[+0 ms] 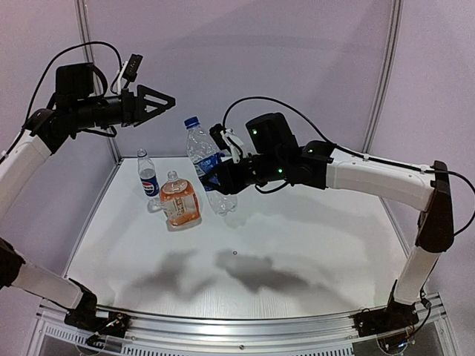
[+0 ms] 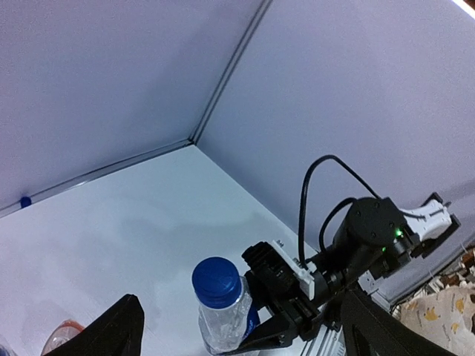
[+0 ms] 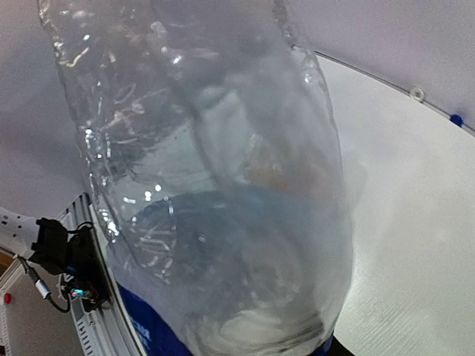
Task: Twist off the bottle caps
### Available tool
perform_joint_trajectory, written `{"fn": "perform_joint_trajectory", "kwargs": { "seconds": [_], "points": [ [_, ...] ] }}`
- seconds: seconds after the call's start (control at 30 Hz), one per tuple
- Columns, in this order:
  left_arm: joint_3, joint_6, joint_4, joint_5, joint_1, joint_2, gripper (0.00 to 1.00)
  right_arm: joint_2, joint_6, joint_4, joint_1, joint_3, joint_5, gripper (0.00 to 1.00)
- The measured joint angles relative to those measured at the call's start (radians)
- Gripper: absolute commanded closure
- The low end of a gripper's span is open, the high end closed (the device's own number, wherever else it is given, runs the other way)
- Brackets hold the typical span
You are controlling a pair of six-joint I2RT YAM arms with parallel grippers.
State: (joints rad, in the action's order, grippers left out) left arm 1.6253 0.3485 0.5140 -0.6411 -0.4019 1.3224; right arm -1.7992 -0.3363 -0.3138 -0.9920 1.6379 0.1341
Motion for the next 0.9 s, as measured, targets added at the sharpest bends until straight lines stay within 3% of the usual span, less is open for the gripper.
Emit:
{"fn": "perform_joint_trajectory", "kwargs": {
  "seconds": [0.37,0.7,0.9],
  "points": [
    [-0.065,-0.041,-0.164,-0.264,0.032,-0.026,0.15,0.027,0.017,0.129,0.000,-0.005,0.263,0.61],
    [-0.045,-0.042,-0.176,-0.335,0.023,0.000,0.19,0.027,0.017,0.154,0.000,-0.007,0.336,0.61],
    [-0.026,-0.051,-0.161,-0.333,-0.009,0.015,0.27,0.027,0.022,0.155,-0.002,-0.010,0.346,0.61]
  ]
}}
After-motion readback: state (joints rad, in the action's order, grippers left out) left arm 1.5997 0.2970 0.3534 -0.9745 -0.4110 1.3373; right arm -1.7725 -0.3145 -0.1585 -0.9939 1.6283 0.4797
